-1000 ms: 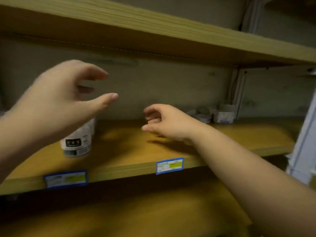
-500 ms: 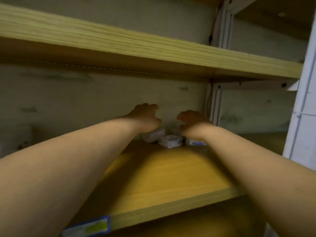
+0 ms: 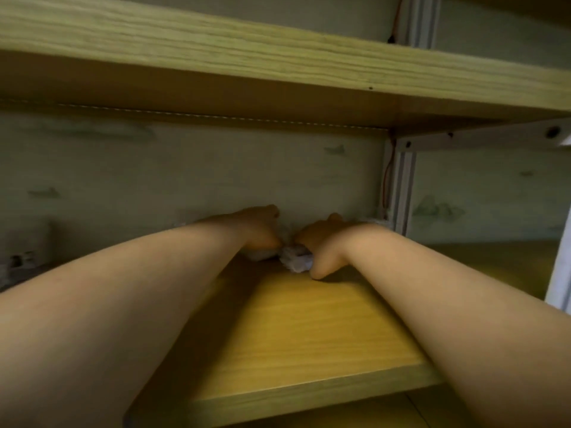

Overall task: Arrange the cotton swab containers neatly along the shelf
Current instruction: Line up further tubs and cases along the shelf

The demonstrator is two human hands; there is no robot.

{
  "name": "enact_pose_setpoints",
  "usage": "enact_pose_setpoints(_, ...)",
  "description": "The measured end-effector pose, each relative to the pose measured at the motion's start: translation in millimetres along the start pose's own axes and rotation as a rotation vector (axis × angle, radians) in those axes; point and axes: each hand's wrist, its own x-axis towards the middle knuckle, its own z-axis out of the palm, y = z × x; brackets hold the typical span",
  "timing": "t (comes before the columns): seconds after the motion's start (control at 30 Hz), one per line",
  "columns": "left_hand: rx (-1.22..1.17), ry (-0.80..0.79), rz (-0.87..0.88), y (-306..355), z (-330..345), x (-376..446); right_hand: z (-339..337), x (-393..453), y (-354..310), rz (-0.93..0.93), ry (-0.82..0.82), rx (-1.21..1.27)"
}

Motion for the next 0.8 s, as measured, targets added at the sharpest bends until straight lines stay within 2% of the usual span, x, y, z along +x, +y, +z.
enact_pose_setpoints(0.1, -0.043, 0.107, 0.009, -1, -10, -28, -4, -1, 3, 0.022, 0.002, 0.029)
enact_pose_setpoints(0.17, -0.131, 0.151, -0.004, 1, -16, -51, -3, 2, 8, 0.053, -0.004, 0.146)
enact_pose_setpoints(0.23, -0.242, 0.195, -0.031, 0, -22, -76, -4, -3, 12, 0.048, 0.002, 0.36)
enact_pose_setpoints(0.37, -0.494, 0.308, -0.058, -14, -31, -126, -10, -29, 7, -0.05, 0.168, 0.976)
enact_pose_setpoints(0.43, -0.55, 0.309, -0.04, -23, -35, -150, -13, -40, -7, -0.031, 0.142, 1.246)
enact_pose_setpoints(0.67, -0.812, 0.37, -0.011, -46, -43, -214, -32, -63, -72, -0.103, 0.207, 1.883)
enact_pose_setpoints(0.8, -0.834, 0.441, -0.029, -65, -52, -242, -43, -83, -105, -0.237, 0.151, 2.049)
